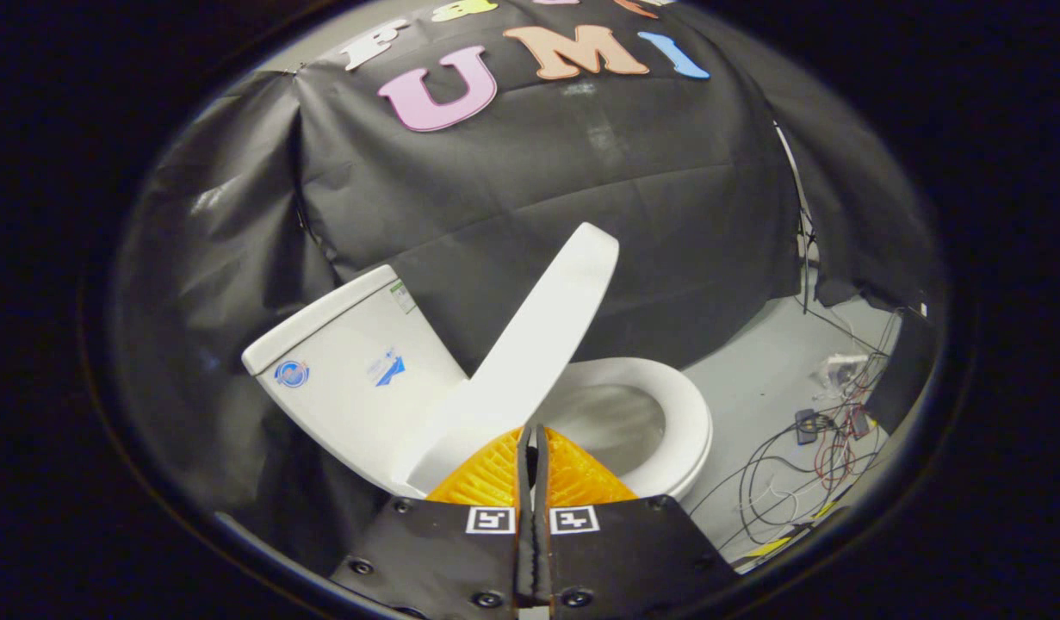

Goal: Open the toilet lid.

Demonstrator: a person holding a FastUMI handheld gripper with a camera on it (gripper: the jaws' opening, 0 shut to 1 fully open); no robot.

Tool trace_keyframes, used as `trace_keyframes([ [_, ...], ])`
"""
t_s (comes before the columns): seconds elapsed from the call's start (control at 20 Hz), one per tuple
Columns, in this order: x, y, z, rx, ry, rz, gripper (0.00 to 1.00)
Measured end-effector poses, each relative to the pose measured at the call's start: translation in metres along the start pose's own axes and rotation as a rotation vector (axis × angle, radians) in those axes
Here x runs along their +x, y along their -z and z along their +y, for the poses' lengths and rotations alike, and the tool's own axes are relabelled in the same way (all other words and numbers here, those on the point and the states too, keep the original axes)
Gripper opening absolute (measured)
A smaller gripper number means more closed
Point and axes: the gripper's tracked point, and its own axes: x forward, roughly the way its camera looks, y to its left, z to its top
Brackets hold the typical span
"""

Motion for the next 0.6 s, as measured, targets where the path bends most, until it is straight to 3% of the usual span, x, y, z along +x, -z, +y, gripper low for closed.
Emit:
trace_keyframes([
  [0.15, 0.007, 0.006, -0.009, -0.118, 0.063, 0.012, 0.0],
  [0.35, 0.005, 0.004, -0.008, -0.066, 0.043, 0.008, 0.01],
  [0.6, 0.005, -0.001, 0.001, -0.115, 0.045, -0.011, 0.01],
])
